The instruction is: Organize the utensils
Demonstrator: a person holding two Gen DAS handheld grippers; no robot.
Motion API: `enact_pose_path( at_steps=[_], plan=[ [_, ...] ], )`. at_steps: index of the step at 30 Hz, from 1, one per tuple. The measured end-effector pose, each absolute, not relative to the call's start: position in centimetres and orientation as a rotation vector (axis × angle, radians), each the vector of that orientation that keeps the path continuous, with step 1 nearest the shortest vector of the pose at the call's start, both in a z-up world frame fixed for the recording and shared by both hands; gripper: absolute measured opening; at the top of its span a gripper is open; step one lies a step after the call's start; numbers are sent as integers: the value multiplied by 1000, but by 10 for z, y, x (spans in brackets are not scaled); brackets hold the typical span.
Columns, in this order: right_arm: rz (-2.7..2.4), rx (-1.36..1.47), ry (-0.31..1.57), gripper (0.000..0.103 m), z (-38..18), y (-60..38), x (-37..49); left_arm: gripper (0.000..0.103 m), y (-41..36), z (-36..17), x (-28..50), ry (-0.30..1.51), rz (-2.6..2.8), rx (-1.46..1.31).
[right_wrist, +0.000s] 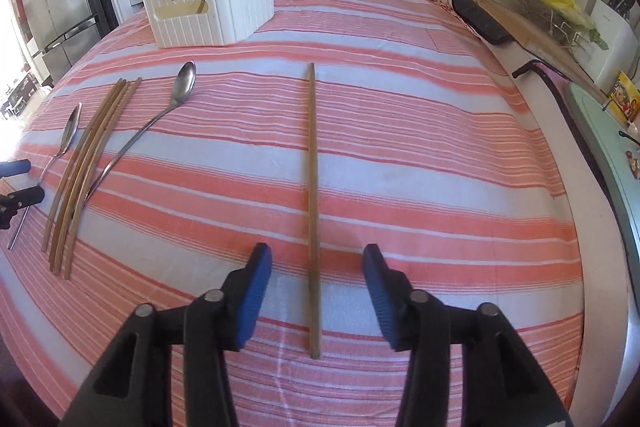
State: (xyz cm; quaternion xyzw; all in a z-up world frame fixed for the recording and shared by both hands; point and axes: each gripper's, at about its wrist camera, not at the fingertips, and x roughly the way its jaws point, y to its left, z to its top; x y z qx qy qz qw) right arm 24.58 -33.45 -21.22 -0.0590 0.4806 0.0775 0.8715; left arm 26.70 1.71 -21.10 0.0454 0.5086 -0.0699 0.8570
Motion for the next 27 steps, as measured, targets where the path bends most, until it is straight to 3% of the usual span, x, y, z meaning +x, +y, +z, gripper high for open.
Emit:
enact_pose_path(
  at_steps=[16, 23, 24, 27],
  plan=[
    [206, -132, 979, 53, -217, -328, 254, 102, -1, -209, 301, 1091, -100, 89],
    [292, -162, 1155, 53, -211, -328, 283, 70, -21, -202, 318, 1096, -156, 118],
    [299, -155, 1172, 53, -211, -328, 289, 57, -23, -201, 318, 1094, -168, 116],
    [321, -140, 1194, 53, -211, -322, 310, 44, -30, -199, 319, 1088, -178, 121]
  ],
)
